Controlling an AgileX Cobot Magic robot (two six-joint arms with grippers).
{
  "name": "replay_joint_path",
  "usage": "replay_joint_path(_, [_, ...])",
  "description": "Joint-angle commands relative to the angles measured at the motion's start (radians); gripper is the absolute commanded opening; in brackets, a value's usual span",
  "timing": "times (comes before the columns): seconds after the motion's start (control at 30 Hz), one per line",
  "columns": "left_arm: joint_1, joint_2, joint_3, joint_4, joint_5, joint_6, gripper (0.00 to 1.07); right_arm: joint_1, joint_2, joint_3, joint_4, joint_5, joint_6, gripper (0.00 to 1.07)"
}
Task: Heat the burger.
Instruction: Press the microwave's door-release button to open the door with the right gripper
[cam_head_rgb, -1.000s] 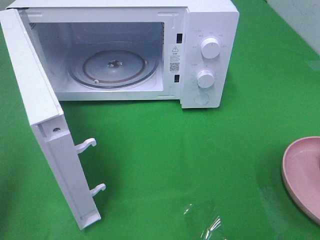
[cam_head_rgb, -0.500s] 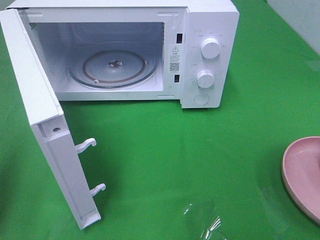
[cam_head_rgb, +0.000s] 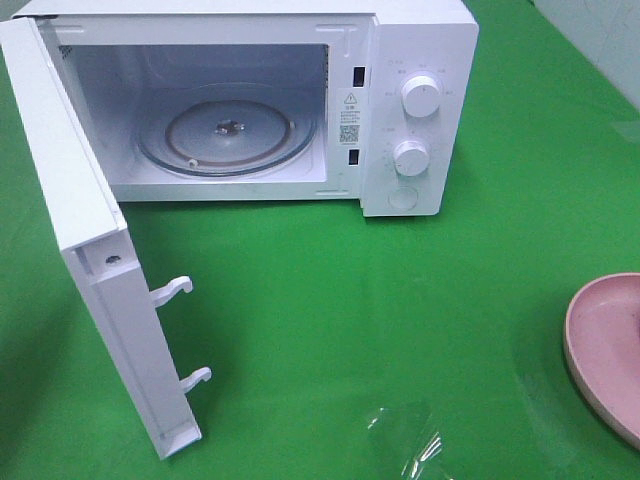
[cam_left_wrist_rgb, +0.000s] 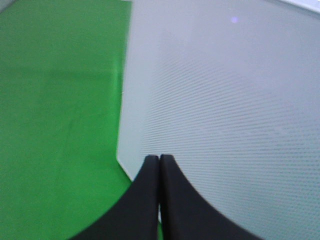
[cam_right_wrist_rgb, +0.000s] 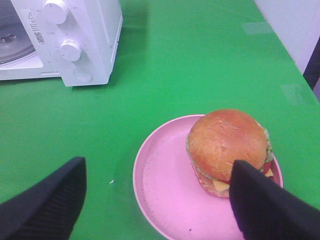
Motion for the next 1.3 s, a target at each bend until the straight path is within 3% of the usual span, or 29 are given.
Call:
replay_joint_path(0.03, [-0.074, 0.068, -0.046, -0.022, -0.051, -0.005, 0.0, -0.007, -0.026, 0.0, 0.004, -0.007, -0.01, 0.76])
replay_joint_path(0.13, [-0.121, 0.098, -0.07, -0.061, -0.051, 0.012, 0.0, -0.007, -0.026, 0.0, 0.004, -0.007, -0.01, 0.76])
replay_joint_path(0.27, [-0.258, 0.159, -0.117, -0.205, -0.066, 0.098, 0.0, -0.007, -0.026, 0.0, 0.004, -0.007, -0.01, 0.76])
replay_joint_path(0.3, [-0.258, 0.159, -0.117, -0.205, -0.066, 0.098, 0.0, -0.007, -0.026, 0.0, 0.004, -0.007, -0.01, 0.76])
replay_joint_path(0.37, [-0.357, 0.2, -0.148, -0.298, -0.099, 0.132, 0.0, -0.007, -0.026, 0.0, 0.004, -0.007, -0.01, 0.76])
replay_joint_path(0.47, [-0.375, 0.209, -0.159, -0.318, -0.104, 0.139, 0.0, -0.007, -0.026, 0.0, 0.004, -0.007, -0.01, 0.76])
replay_joint_path(0.53, [-0.452, 0.246, -0.206, -0.378, -0.103, 0.166, 0.0, -0.007, -0.026, 0.0, 0.004, -0.007, -0.01, 0.76])
replay_joint_path(0.87, [-0.552, 0.313, -0.312, -0.433, -0.099, 0.195, 0.0, -0.007, -0.026, 0.0, 0.004, -0.007, -0.01, 0.76])
replay_joint_path(0.93, [-0.588, 0.353, -0.383, -0.454, -0.09, 0.212, 0.0, -0.007, -0.026, 0.0, 0.004, -0.007, -0.01, 0.76])
replay_joint_path(1.03, [-0.592, 0.364, -0.402, -0.459, -0.089, 0.211, 0.0, -0.007, -0.026, 0.0, 0.004, -0.007, -0.01, 0.76])
replay_joint_path(1.1, [-0.602, 0.412, -0.477, -0.46, -0.054, 0.21, 0.0, -0.007, -0.026, 0.0, 0.004, -0.007, -0.009, 0.76])
replay_joint_path(1.3, [-0.602, 0.459, -0.566, -0.46, -0.012, 0.21, 0.0, -0.007, -0.026, 0.0, 0.004, -0.007, -0.009, 0.76])
